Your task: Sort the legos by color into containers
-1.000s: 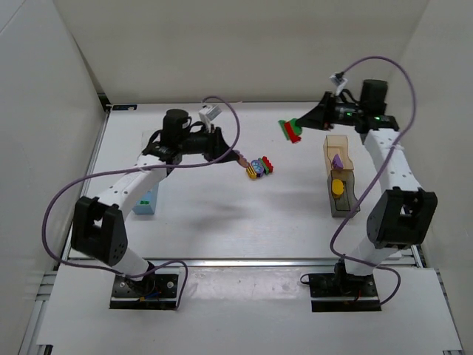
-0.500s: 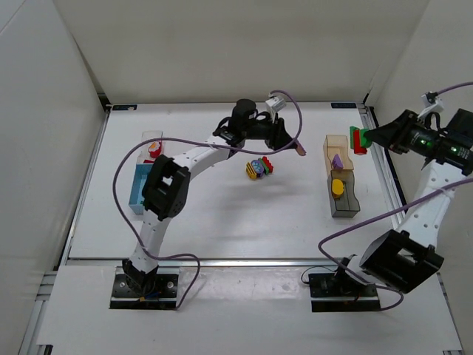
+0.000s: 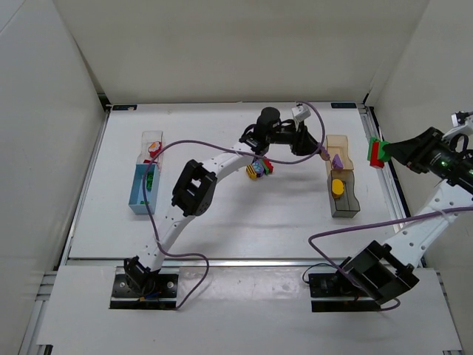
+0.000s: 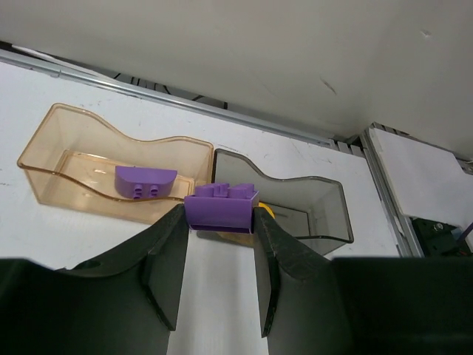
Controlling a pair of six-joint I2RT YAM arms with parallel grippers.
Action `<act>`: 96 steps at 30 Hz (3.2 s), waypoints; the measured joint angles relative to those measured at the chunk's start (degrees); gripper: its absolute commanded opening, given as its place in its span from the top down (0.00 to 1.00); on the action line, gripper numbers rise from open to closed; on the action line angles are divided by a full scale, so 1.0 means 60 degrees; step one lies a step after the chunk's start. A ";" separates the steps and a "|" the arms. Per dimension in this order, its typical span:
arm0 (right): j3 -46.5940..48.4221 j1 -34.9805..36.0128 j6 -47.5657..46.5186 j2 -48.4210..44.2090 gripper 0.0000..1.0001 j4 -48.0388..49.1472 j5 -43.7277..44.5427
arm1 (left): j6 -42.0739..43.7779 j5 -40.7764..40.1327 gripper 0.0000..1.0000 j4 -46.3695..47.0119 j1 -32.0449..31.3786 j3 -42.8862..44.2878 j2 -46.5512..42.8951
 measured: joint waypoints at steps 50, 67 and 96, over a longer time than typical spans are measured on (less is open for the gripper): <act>0.0605 -0.0965 -0.0794 -0.0361 1.00 -0.2076 -0.0441 | 0.1107 -0.2521 0.04 0.0481 -0.1016 0.4258 0.3209; 0.0015 0.2437 0.0153 0.0080 1.00 -0.0324 -0.0204 | 0.0040 -0.2736 0.06 -0.2098 0.1188 0.1341 -0.0455; 0.2783 0.9854 0.4732 0.6404 1.00 0.6451 -0.2648 | -0.2189 0.4914 0.09 -0.2302 0.3847 -0.7085 -0.8287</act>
